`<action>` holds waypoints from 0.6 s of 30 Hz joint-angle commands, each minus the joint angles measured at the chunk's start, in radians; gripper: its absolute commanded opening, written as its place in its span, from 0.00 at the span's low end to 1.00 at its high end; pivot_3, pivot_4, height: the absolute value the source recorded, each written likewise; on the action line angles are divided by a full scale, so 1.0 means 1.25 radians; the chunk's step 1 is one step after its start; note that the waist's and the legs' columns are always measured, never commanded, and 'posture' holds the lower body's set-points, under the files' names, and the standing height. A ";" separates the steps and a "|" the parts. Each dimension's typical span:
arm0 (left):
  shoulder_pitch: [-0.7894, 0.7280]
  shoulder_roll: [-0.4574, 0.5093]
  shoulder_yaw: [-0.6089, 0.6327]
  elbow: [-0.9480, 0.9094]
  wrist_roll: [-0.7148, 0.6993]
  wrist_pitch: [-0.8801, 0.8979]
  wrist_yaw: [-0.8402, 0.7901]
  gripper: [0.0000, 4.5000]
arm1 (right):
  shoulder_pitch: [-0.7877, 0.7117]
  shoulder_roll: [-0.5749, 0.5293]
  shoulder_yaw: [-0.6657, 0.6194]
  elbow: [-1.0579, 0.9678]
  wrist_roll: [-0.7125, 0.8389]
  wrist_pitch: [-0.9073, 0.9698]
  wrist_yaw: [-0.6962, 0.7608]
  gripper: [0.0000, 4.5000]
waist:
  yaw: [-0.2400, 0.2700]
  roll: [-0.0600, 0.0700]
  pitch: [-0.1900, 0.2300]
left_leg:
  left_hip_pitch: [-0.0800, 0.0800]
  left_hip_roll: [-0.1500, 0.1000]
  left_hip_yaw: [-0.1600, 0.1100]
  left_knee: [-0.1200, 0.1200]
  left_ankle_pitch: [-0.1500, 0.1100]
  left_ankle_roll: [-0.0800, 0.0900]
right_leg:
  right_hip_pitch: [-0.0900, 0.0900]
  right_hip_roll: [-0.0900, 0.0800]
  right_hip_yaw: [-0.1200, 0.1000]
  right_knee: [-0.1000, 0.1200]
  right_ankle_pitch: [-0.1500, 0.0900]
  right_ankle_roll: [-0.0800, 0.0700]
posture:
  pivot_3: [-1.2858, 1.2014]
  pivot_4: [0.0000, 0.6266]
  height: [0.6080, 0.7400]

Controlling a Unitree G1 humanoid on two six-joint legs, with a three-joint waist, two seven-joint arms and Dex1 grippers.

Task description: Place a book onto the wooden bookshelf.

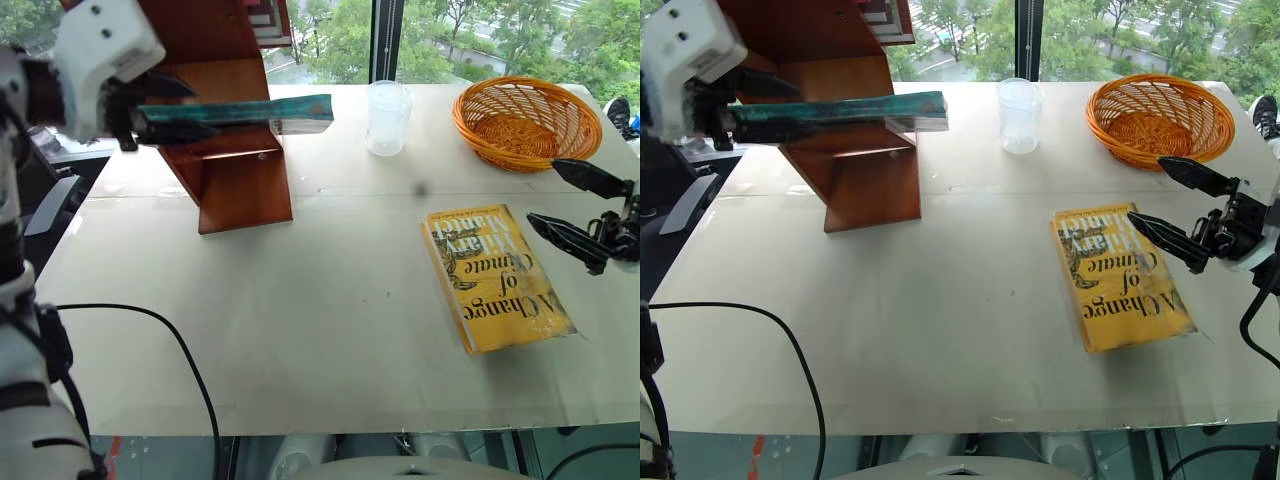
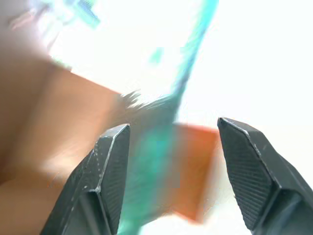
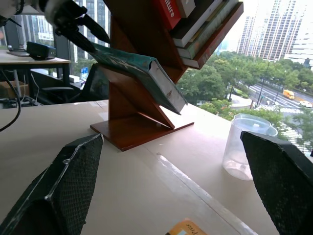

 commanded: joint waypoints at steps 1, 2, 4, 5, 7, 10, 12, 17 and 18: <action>0.064 -0.074 0.130 -0.195 -0.195 0.185 0.027 0.65 | 0.000 -0.028 -0.034 -0.015 0.014 0.021 0.003 1.00 | 0.006 0.000 0.000 | 0.000 0.000 -0.001 0.000 0.000 0.000 | 0.001 0.000 0.000 -0.001 0.000 0.000 | 0.52 0.24 1.00; 0.083 -0.110 0.143 -0.232 -0.224 0.209 0.057 0.65 | 0.006 -0.033 -0.042 -0.015 0.015 0.025 0.002 1.00 | 0.009 0.000 0.000 | 0.000 0.000 -0.001 0.001 0.000 0.000 | 0.002 0.000 0.000 -0.001 0.000 0.000 | 0.52 0.24 1.00; 0.135 -0.198 0.150 -0.283 -0.259 0.208 0.131 0.65 | 0.024 -0.035 -0.063 -0.034 0.018 0.033 -0.018 1.00 | 0.019 0.000 0.000 | 0.001 0.000 -0.001 0.002 0.000 0.000 | 0.003 0.000 0.000 0.001 0.000 0.000 | 0.52 0.24 1.00; 0.147 -0.251 0.145 -0.300 -0.274 0.222 0.177 0.65 | 0.039 -0.036 -0.080 -0.044 0.022 0.039 -0.028 1.00 | 0.026 0.000 0.000 | 0.003 0.000 -0.001 0.002 0.000 0.000 | 0.004 0.000 0.000 0.002 0.000 0.000 | 0.52 0.24 1.00; 0.153 -0.395 0.142 -0.302 -0.281 0.204 0.308 0.65 | 0.089 -0.036 -0.113 -0.076 -0.001 0.040 -0.061 1.00 | 0.034 0.000 0.000 | 0.005 0.000 -0.001 0.002 0.000 0.000 | 0.006 0.000 0.000 0.002 0.001 -0.001 | 0.52 0.24 1.00; 0.235 -0.549 0.075 -0.298 -0.258 0.092 0.428 0.65 | 0.224 -0.020 -0.186 -0.147 -0.045 0.037 -0.094 1.00 | 0.047 0.000 -0.001 | 0.005 0.000 -0.001 0.003 0.000 0.000 | 0.007 0.000 0.000 0.001 0.002 -0.001 | 0.52 0.24 1.00; 0.286 -0.599 0.049 -0.287 -0.271 0.059 0.463 0.76 | 0.311 -0.003 -0.237 -0.184 -0.057 0.038 -0.101 1.00 | 0.048 0.000 -0.001 | 0.006 0.000 0.000 0.003 0.000 0.000 | 0.007 0.000 0.001 0.001 0.002 -0.001 | 0.52 0.24 1.00; 0.416 -0.550 -0.022 -0.209 -0.205 -0.143 0.463 1.00 | 0.500 0.039 -0.320 -0.178 -0.134 0.016 -0.119 1.00 | 0.042 -0.001 -0.001 | 0.009 0.000 0.003 -0.001 0.000 0.000 | 0.007 0.000 0.005 -0.001 0.002 -0.001 | 0.52 0.24 1.00; 0.430 -0.541 -0.030 -0.206 -0.208 -0.161 0.461 1.00 | 0.519 0.041 -0.329 -0.165 -0.145 0.005 -0.111 1.00 | 0.042 0.000 -0.001 | 0.010 0.000 0.005 -0.002 0.000 0.000 | 0.007 0.001 0.005 -0.001 0.002 -0.001 | 0.52 0.24 1.00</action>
